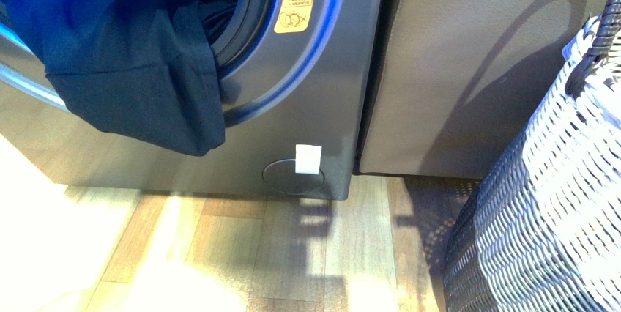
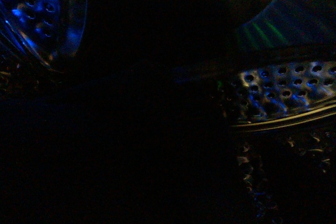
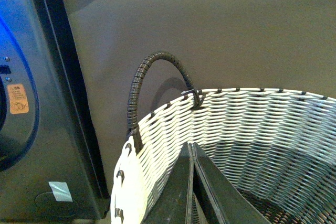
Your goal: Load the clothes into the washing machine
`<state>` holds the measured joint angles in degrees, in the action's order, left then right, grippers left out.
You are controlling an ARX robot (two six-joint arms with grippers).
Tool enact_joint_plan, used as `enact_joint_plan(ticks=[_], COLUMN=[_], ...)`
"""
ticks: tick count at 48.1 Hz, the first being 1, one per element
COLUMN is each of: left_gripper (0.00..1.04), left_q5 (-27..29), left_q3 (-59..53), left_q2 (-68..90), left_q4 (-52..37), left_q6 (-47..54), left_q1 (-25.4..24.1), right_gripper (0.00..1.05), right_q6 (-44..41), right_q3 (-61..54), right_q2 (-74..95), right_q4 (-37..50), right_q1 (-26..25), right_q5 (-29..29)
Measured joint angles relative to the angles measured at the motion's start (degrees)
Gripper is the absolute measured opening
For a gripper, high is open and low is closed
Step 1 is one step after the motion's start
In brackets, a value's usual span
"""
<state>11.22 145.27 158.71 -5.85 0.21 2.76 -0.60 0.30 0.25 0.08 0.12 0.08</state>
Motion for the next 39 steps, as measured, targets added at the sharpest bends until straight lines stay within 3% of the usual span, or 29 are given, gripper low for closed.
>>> enact_joint_plan(ticks=[5, 15, 39], left_gripper=[1.00, 0.98, 0.98], left_q5=[-0.9, -2.8, -3.7], left_q3=[-10.9, -34.0, -53.8], left_q2=[-6.3, -17.8, -27.3], left_q4=[-5.1, -16.9, -28.7], left_q6=[-1.2, -0.8, -0.9], left_q1=[-0.2, -0.3, 1.5], right_gripper=[0.02, 0.02, 0.02], right_q6=[0.0, 0.0, 0.0], right_q3=[0.0, 0.0, 0.0], right_q2=[0.0, 0.0, 0.0], right_q4=[0.0, 0.0, 0.0], right_q1=[0.0, 0.0, 0.0], right_q5=[0.0, 0.0, 0.0])
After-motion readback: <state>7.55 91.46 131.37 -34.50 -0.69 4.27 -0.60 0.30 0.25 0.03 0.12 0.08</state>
